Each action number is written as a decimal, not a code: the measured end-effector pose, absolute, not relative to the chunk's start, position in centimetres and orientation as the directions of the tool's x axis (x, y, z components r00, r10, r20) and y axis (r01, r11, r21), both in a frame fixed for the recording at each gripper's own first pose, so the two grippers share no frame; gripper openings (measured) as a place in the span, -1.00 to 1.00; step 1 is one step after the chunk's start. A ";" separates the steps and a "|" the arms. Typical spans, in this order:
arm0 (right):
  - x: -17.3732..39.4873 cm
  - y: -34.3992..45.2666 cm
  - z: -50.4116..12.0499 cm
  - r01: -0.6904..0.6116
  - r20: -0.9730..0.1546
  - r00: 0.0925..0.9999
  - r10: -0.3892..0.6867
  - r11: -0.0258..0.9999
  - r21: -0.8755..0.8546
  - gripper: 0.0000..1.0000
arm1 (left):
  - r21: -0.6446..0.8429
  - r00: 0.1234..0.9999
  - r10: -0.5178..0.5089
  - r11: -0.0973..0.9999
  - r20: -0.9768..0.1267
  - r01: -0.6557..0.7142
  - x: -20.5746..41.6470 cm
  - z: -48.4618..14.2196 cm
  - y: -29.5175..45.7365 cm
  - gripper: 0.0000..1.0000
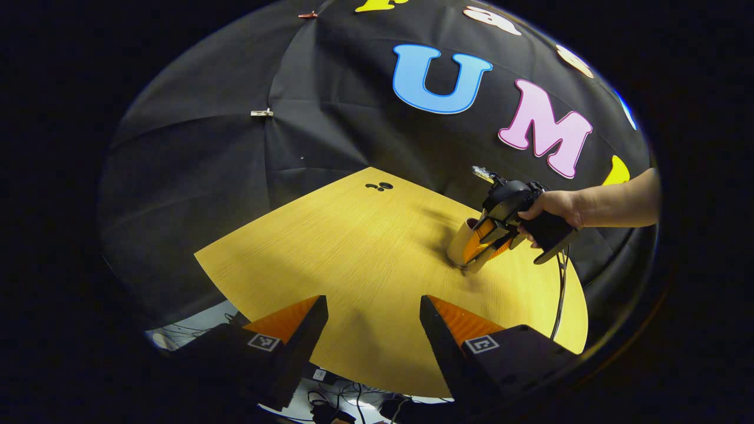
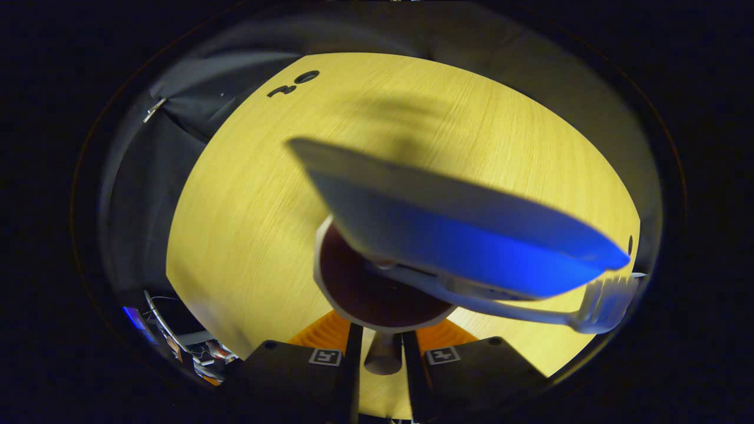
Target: Put the toothbrush and toothpaste on the desktop into the cup, then pick up the cup and place it on the coaster on the desktop.
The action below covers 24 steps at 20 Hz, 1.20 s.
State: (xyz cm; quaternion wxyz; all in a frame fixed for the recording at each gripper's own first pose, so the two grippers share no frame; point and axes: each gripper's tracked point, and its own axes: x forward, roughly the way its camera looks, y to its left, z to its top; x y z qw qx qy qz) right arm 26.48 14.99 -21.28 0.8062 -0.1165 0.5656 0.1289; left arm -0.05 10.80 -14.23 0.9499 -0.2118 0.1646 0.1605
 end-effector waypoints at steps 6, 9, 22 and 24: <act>26.1 15.2 -19.6 -0.325 -0.927 0.356 0.119 0.946 -0.004 0.87 | -0.361 0.892 0.276 0.840 -0.359 -0.405 -0.4 -12.5 11.4 0.95; 25.6 15.2 -17.3 -0.329 -0.902 0.398 0.166 0.944 0.028 0.97 | -0.366 0.893 0.274 0.838 -0.358 -0.404 -0.7 -12.1 11.5 0.96; 19.4 10.2 -5.1 -0.221 -0.607 0.748 0.270 0.963 0.156 0.97 | -0.292 0.947 0.226 0.912 -0.227 -0.288 1.5 -3.5 9.7 0.96; 18.1 9.3 -2.0 -0.217 -0.515 0.814 0.267 0.964 0.156 0.96 | -0.275 0.960 0.209 0.927 -0.189 -0.256 1.8 -1.3 8.9 0.95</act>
